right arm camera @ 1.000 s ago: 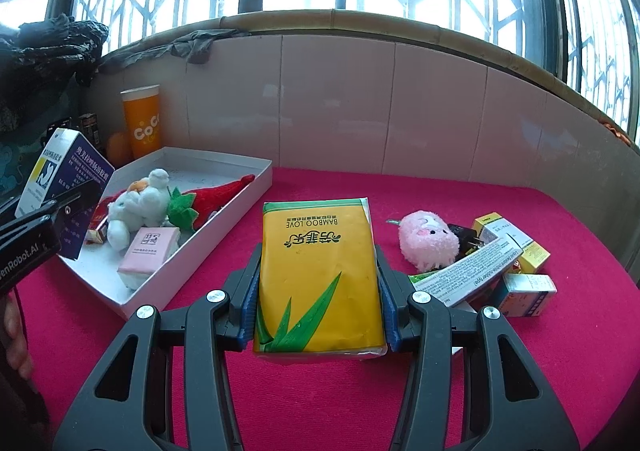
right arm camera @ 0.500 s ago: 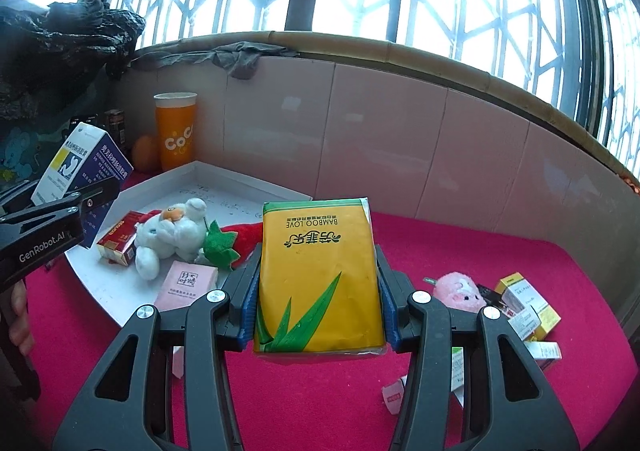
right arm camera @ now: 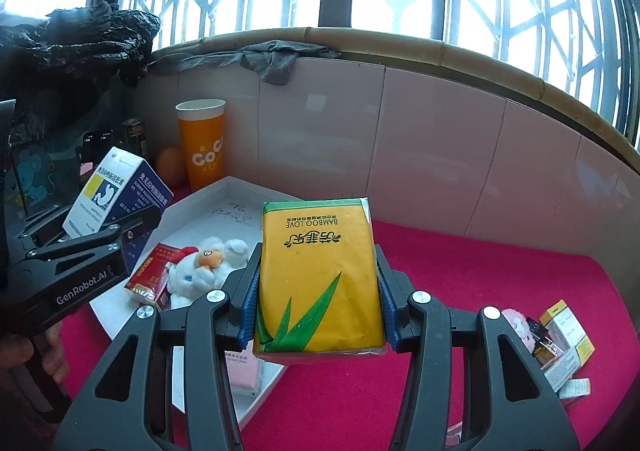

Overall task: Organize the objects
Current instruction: 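Carry the omeprazole box and yellow pack into the tray and release both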

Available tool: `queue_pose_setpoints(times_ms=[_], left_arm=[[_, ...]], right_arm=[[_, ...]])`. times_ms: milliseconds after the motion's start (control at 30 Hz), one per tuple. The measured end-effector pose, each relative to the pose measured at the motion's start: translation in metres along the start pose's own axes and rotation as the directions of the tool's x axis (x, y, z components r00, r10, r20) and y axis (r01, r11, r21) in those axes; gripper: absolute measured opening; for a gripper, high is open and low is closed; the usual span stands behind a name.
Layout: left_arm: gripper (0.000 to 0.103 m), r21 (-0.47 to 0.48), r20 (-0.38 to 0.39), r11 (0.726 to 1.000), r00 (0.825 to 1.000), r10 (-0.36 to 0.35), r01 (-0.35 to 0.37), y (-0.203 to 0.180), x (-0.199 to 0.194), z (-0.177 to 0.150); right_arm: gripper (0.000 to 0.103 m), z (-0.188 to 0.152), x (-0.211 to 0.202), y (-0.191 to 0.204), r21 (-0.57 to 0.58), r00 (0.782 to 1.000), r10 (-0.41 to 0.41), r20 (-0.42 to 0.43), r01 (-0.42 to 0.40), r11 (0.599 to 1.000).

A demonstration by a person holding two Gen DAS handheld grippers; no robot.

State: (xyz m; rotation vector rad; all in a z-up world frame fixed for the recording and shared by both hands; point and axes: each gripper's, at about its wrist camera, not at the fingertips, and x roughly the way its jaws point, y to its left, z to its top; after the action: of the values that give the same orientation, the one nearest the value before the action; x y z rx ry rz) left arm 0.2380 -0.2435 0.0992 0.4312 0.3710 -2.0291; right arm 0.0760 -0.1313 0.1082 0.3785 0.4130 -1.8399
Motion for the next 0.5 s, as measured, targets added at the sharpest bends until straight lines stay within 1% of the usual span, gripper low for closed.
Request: queue_pose_setpoints(times_ms=[133,300,433,500], left_arm=[[0.053,-0.036,-0.044,0.999,0.999,-0.03,0.028,0.007,0.014,0.007],[0.053,-0.081,-0.102,0.996,0.993,-0.058,0.05,0.016,0.036,0.015],[0.053,-0.127,-0.165,0.989,0.982,-0.092,0.071,0.024,0.06,0.017],[0.053,-0.136,-0.176,0.988,0.979,-0.1,0.076,0.025,0.067,0.019]], right_arm=[[0.048,0.011,0.009,0.006,0.022,0.999,0.032,-0.014,-0.032,0.999],[0.048,0.025,0.027,0.014,0.033,0.998,0.048,-0.033,-0.047,0.998],[0.048,0.033,0.049,0.016,0.068,0.995,0.071,-0.076,-0.066,0.996],[0.048,0.036,0.063,0.015,0.107,0.991,0.088,-0.105,-0.077,0.991]])
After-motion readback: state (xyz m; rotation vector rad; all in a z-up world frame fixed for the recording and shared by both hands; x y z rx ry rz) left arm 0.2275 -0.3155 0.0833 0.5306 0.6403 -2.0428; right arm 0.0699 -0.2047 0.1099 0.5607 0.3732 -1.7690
